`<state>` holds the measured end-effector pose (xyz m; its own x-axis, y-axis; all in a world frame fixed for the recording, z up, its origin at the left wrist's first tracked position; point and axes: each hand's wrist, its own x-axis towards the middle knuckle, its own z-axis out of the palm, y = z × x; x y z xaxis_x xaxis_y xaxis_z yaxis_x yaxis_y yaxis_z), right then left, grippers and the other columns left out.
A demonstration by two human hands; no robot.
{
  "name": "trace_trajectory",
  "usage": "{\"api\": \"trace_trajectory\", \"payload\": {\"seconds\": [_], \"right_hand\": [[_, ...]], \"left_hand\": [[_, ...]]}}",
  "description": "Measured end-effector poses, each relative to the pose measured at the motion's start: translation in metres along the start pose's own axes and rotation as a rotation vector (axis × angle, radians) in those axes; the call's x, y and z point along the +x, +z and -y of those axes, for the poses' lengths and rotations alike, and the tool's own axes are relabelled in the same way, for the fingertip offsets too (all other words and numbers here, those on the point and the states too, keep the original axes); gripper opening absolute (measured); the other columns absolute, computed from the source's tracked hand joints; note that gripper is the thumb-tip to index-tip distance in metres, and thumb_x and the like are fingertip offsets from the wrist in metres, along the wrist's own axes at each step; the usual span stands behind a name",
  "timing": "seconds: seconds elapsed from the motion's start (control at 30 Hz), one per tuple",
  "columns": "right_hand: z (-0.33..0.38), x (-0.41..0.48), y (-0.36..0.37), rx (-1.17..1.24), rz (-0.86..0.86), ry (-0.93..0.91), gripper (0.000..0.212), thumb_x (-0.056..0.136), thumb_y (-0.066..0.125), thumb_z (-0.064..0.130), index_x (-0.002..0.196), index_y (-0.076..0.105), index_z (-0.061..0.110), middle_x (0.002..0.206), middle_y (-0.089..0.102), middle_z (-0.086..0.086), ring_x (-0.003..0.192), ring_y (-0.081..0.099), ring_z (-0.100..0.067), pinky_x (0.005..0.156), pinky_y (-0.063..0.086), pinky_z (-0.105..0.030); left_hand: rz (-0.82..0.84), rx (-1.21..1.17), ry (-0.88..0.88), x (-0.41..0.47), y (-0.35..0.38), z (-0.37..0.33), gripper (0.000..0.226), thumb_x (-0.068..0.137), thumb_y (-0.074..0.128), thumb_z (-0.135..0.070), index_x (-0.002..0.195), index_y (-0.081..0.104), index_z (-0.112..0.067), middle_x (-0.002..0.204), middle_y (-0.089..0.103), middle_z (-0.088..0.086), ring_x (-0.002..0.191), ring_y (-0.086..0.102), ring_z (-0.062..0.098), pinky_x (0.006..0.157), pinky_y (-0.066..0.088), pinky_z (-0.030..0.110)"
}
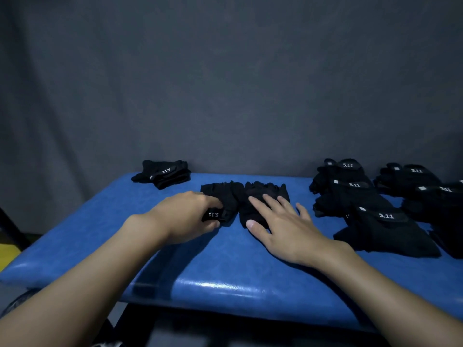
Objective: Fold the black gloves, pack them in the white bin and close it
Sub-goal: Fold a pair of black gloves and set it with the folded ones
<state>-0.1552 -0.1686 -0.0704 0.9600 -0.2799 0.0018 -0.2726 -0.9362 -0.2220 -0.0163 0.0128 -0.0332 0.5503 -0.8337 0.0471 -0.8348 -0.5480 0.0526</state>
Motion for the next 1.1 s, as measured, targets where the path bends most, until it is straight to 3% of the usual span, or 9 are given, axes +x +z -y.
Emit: {"api": "trace_trajectory", "payload": {"seconds": [0.13, 0.27, 0.33, 0.43, 0.57, 0.67, 0.9, 1.0, 1.1], "right_hand": [[0.0, -0.001, -0.001, 0.077, -0.05, -0.086, 0.063, 0.099, 0.029, 0.058, 0.154, 0.002, 0.044, 0.165, 0.005, 0.011, 0.152, -0.004, -0.014, 0.122, -0.001, -0.048], [0.0, -0.001, -0.001, 0.126, -0.184, -0.085, 0.064, 0.097, 0.042, 0.055, 0.153, 0.02, 0.033, 0.159, 0.02, 0.008, 0.149, 0.008, -0.015, 0.12, 0.012, -0.042], [-0.003, -0.002, -0.002, 0.153, -0.231, -0.064, 0.059, 0.096, 0.048, 0.052, 0.148, 0.032, 0.028, 0.152, 0.03, 0.008, 0.142, 0.022, -0.014, 0.116, 0.022, -0.038], [-0.005, -0.005, -0.004, 0.256, -0.253, -0.042, 0.048, 0.095, 0.056, 0.043, 0.138, 0.048, 0.023, 0.138, 0.045, 0.007, 0.128, 0.041, -0.013, 0.108, 0.037, -0.034], [-0.006, -0.008, -0.007, 0.28, -0.275, -0.056, 0.029, 0.096, 0.057, 0.036, 0.122, 0.062, 0.023, 0.124, 0.055, 0.008, 0.115, 0.051, -0.012, 0.098, 0.043, -0.028], [-0.005, -0.009, -0.01, 0.276, -0.268, -0.059, 0.023, 0.097, 0.057, 0.034, 0.116, 0.066, 0.025, 0.119, 0.058, 0.009, 0.109, 0.054, -0.011, 0.094, 0.045, -0.03], [-0.013, -0.017, -0.013, 0.218, -0.287, -0.056, 0.011, 0.096, 0.057, 0.024, 0.098, 0.068, 0.022, 0.11, 0.057, 0.011, 0.102, 0.054, -0.011, 0.089, 0.049, -0.034], [-0.014, -0.022, -0.015, 0.157, -0.283, -0.075, 0.013, 0.098, 0.054, 0.024, 0.102, 0.066, 0.02, 0.118, 0.053, 0.012, 0.11, 0.049, -0.01, 0.093, 0.046, -0.032], [-0.014, -0.025, -0.016, 0.129, -0.287, -0.082, 0.008, 0.098, 0.053, 0.023, 0.1, 0.061, 0.021, 0.116, 0.051, 0.013, 0.109, 0.046, -0.008, 0.091, 0.045, -0.029]], "left_hand": [[0.004, 0.123, -0.038, -0.002, -0.007, -0.002, 0.017, 0.094, 0.052, -0.048, 0.104, 0.058, -0.035, 0.098, 0.063, -0.008, 0.091, 0.06, 0.019, 0.069, 0.049, 0.033], [0.031, 0.244, -0.098, -0.004, -0.016, -0.001, 0.025, 0.097, 0.047, -0.046, 0.093, 0.057, -0.024, 0.085, 0.058, -0.004, 0.075, 0.055, 0.019, 0.057, 0.034, 0.029], [-0.013, 0.268, -0.106, -0.004, -0.014, -0.001, 0.028, 0.097, 0.046, -0.051, 0.1, 0.056, -0.025, 0.093, 0.056, -0.005, 0.08, 0.052, 0.016, 0.066, 0.037, 0.031], [-0.166, 0.173, -0.035, 0.002, 0.0, 0.0, 0.045, 0.095, 0.039, -0.058, 0.133, 0.044, -0.034, 0.124, 0.048, -0.006, 0.113, 0.048, 0.018, 0.095, 0.039, 0.037], [-0.084, -0.074, 0.088, 0.009, 0.014, -0.009, 0.053, 0.1, 0.037, -0.053, 0.151, 0.026, -0.043, 0.158, 0.025, -0.012, 0.144, 0.027, 0.014, 0.116, 0.028, 0.044], [-0.033, -0.1, 0.029, 0.013, 0.016, -0.012, 0.05, 0.102, 0.028, -0.054, 0.151, 0.026, -0.047, 0.163, 0.016, -0.011, 0.15, 0.015, 0.012, 0.119, 0.019, 0.045], [-0.012, 0.006, -0.025, 0.023, 0.021, -0.013, 0.048, 0.1, 0.023, -0.059, 0.138, 0.046, -0.041, 0.139, 0.037, -0.007, 0.135, 0.032, 0.019, 0.11, 0.027, 0.042], [-0.177, -0.003, 0.04, 0.031, 0.019, -0.015, 0.052, 0.092, 0.022, -0.063, 0.119, 0.052, -0.029, 0.114, 0.036, -0.008, 0.113, 0.038, 0.016, 0.101, 0.034, 0.039], [-0.316, -0.103, 0.165, 0.038, 0.016, -0.024, 0.037, 0.091, 0.033, -0.054, 0.111, 0.05, -0.027, 0.111, 0.044, -0.014, 0.107, 0.042, 0.011, 0.096, 0.035, 0.035]]}}
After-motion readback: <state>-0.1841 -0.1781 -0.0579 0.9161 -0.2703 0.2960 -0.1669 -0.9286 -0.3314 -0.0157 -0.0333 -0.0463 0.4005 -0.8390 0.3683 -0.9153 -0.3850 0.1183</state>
